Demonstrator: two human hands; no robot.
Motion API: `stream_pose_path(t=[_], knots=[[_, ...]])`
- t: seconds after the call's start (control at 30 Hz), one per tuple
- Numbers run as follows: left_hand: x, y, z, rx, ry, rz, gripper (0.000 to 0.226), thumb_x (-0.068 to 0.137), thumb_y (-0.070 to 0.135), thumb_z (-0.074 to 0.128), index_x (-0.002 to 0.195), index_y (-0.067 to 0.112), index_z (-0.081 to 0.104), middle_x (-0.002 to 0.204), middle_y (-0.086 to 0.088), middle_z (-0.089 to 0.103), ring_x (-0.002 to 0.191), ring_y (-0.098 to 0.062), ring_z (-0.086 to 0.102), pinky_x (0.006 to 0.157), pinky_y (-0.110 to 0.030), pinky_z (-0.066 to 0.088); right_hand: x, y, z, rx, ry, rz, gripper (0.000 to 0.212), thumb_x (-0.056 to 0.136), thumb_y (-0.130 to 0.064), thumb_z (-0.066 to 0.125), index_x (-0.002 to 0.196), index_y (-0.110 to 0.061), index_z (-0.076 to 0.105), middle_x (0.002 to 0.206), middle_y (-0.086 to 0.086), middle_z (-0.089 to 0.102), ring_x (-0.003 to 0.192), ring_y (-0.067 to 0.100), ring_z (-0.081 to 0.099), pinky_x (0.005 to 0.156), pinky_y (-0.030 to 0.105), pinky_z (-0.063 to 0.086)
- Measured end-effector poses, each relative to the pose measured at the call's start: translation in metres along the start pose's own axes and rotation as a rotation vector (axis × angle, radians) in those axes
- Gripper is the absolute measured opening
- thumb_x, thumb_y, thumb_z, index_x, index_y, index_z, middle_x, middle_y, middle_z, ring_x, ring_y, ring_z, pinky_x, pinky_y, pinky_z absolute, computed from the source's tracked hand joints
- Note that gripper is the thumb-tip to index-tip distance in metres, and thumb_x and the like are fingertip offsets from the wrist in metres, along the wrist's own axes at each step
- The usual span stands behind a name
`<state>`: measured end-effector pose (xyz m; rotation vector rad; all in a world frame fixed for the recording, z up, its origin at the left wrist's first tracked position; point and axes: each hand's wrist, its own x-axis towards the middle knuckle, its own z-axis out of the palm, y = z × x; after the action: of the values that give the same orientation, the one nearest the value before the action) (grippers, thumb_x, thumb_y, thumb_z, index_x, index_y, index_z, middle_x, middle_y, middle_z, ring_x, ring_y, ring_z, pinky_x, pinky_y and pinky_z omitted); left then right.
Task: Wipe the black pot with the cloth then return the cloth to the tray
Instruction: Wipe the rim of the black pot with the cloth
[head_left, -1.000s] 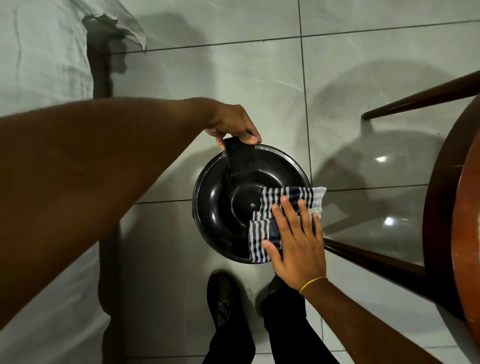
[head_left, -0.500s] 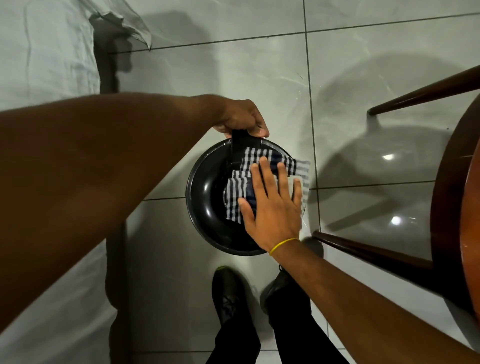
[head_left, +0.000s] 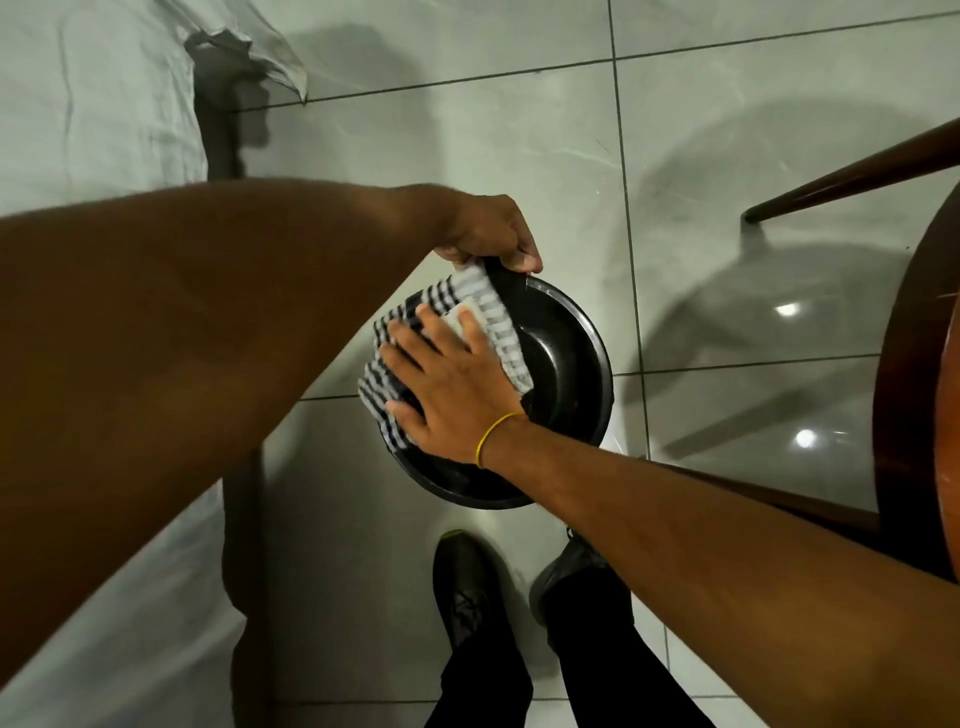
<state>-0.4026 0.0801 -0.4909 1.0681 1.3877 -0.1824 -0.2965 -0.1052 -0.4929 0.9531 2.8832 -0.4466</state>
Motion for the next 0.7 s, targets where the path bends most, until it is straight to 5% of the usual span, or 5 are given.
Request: stream_pose_path(t=[0.37, 0.6, 0.7], knots=[[-0.006, -0.016, 0.000, 0.069, 0.023, 0.026, 0.021, 0.096, 0.016, 0.073, 0.113, 0.023, 0.083, 0.117, -0.006, 0.080, 0.102, -0.028, 0.068, 0.081, -0.046, 0.052, -0.026, -0.012, 0.016, -0.163, -0.059, -0.445, 0.073, 0.101, -0.063, 0.046, 0.161, -0.021, 0.048, 0.172, 0.011, 0.040, 0.162, 0.039, 0.031, 0.132, 0.066, 0.014], [-0.009, -0.011, -0.002, 0.080, -0.014, 0.004, 0.023, 0.097, 0.012, 0.072, 0.114, 0.022, 0.082, 0.111, -0.002, 0.081, 0.102, -0.025, 0.071, 0.091, -0.046, 0.058, -0.003, -0.012, 0.008, -0.125, -0.055, -0.270, 0.087, 0.101, -0.076, 0.040, 0.165, -0.018, 0.043, 0.173, 0.015, 0.038, 0.161, 0.040, 0.031, 0.132, 0.062, 0.013], [-0.012, -0.007, -0.002, 0.064, -0.035, 0.034, 0.025, 0.098, 0.006, 0.070, 0.121, 0.012, 0.079, 0.108, -0.003, 0.080, 0.093, -0.017, 0.074, 0.076, -0.029, 0.063, 0.015, -0.002, -0.005, -0.092, -0.074, -0.090, 0.090, 0.100, -0.080, 0.035, 0.165, -0.017, 0.041, 0.172, 0.020, 0.037, 0.160, 0.042, 0.031, 0.132, 0.063, 0.017]])
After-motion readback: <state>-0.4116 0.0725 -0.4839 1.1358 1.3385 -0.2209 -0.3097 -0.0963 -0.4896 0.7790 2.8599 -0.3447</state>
